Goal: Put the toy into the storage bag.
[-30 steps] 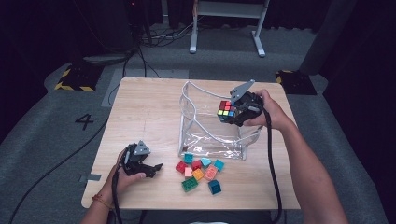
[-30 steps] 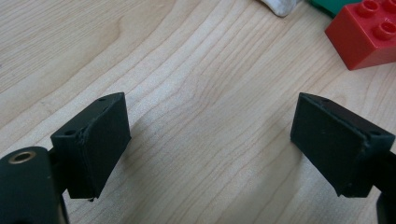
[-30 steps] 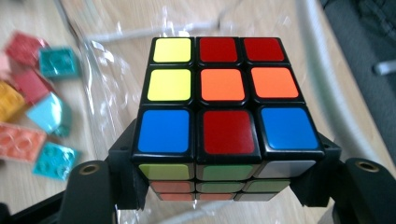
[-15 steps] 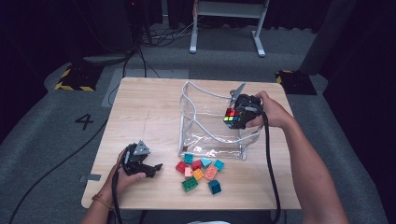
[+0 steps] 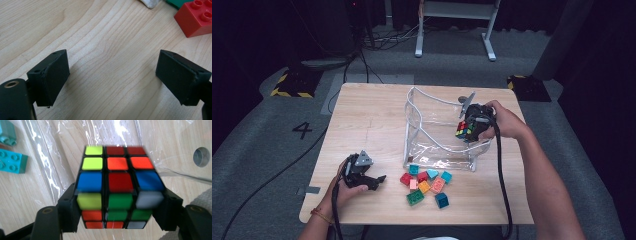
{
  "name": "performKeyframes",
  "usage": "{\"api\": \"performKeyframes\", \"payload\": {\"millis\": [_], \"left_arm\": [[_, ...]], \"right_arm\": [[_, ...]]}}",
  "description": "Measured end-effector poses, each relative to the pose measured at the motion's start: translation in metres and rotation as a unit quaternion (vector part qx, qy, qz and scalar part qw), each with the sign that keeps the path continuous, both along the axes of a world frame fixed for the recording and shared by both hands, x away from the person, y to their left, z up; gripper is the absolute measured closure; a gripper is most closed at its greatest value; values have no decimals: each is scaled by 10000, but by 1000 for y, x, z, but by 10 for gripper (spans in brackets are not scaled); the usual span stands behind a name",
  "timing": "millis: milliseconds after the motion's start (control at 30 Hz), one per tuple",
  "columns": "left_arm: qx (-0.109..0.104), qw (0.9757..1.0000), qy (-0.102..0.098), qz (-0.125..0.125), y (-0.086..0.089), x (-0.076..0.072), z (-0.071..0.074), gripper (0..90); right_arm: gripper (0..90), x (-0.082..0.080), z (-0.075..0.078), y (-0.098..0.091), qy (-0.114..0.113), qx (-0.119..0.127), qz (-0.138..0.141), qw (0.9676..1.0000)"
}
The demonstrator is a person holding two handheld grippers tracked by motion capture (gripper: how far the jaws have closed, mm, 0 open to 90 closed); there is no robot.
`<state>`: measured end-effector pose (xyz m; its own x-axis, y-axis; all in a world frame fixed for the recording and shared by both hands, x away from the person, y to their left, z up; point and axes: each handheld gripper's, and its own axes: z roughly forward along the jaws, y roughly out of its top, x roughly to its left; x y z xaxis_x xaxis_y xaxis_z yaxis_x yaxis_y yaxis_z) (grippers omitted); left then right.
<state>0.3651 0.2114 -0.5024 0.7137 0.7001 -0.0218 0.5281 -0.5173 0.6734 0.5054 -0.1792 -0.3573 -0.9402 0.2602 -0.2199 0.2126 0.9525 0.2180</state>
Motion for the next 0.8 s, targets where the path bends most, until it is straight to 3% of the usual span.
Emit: {"api": "performKeyframes", "payload": {"millis": [33, 67, 300, 367, 433, 467, 500, 533, 600, 633, 733, 800], "left_arm": [[3, 10000, -19, -5, 0, 0, 0, 119], [1, 10000, -7, -2, 0, 0, 0, 119], [1, 10000, -14, -5, 0, 0, 0, 118], [-3, 10000, -15, 0, 0, 0, 0, 118], [-5, 10000, -21, -2, 0, 0, 0, 118], [-5, 10000, -7, 3, 0, 0, 0, 118], [-5, 10000, -21, -1, 0, 0, 0, 118], [-4, 10000, -20, -1, 0, 0, 0, 118], [-5, 10000, -20, -2, 0, 0, 0, 118], [-3, 10000, -21, -1, 0, 0, 0, 118], [-4, 10000, -15, 1, 0, 0, 0, 118], [-5, 10000, -19, -1, 0, 0, 0, 118]], "right_arm": [[329, 0, 0, 0, 0, 0, 0, 10000], [320, -2, 2, -2, -60, 213, -24, 9998], [313, -5, 8, -7, -208, 599, -36, 9980], [321, -10, 15, -13, -305, 1044, -87, 9940], [320, -11, 16, -14, -358, 1150, -47, 9927], [320, -13, 20, -19, -423, 1432, -17, 9888], [320, -13, 20, -19, -423, 1432, -17, 9888], [316, -17, 24, -22, -588, 1573, -87, 9858], [316, -18, 25, -24, -637, 1637, -120, 9844], [317, -19, 27, -27, -642, 1805, -93, 9814], [316, -25, 32, -32, -748, 2005, -262, 9765], [314, -29, 35, -37, -873, 2219, -336, 9706]]}}
